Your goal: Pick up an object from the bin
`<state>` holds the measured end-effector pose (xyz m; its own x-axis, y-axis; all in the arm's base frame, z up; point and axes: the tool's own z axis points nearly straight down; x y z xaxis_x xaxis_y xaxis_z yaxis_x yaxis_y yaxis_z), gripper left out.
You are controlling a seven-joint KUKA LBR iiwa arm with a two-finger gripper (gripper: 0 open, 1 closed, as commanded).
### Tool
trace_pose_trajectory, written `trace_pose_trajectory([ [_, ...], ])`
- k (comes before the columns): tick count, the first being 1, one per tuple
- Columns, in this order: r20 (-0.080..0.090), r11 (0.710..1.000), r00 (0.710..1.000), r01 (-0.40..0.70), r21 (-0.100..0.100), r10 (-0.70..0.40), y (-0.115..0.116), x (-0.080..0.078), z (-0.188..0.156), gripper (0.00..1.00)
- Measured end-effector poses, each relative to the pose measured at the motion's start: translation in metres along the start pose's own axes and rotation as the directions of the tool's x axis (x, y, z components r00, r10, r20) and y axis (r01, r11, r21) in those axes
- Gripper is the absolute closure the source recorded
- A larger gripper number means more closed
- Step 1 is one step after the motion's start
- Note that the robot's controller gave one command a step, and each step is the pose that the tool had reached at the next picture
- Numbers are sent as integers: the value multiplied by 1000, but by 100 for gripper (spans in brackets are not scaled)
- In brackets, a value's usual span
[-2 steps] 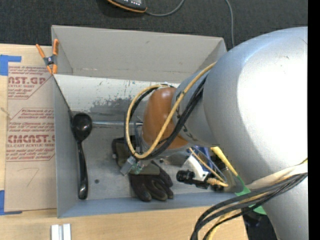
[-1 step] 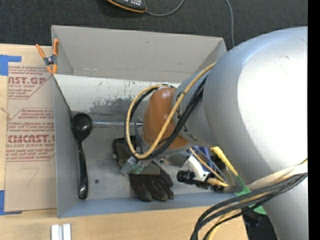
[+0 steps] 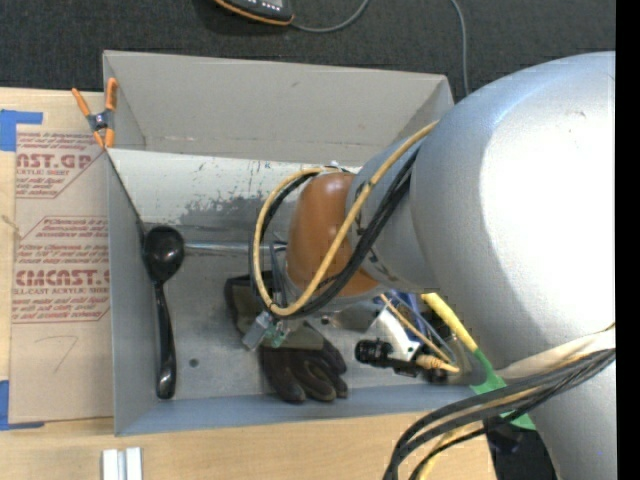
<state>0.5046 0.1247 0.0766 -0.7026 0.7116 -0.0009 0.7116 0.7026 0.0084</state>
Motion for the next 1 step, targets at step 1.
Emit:
trace_pose_trajectory([
  [1, -5, 1000, 1000, 1, 9, 0, -2, 1, -42, 100],
])
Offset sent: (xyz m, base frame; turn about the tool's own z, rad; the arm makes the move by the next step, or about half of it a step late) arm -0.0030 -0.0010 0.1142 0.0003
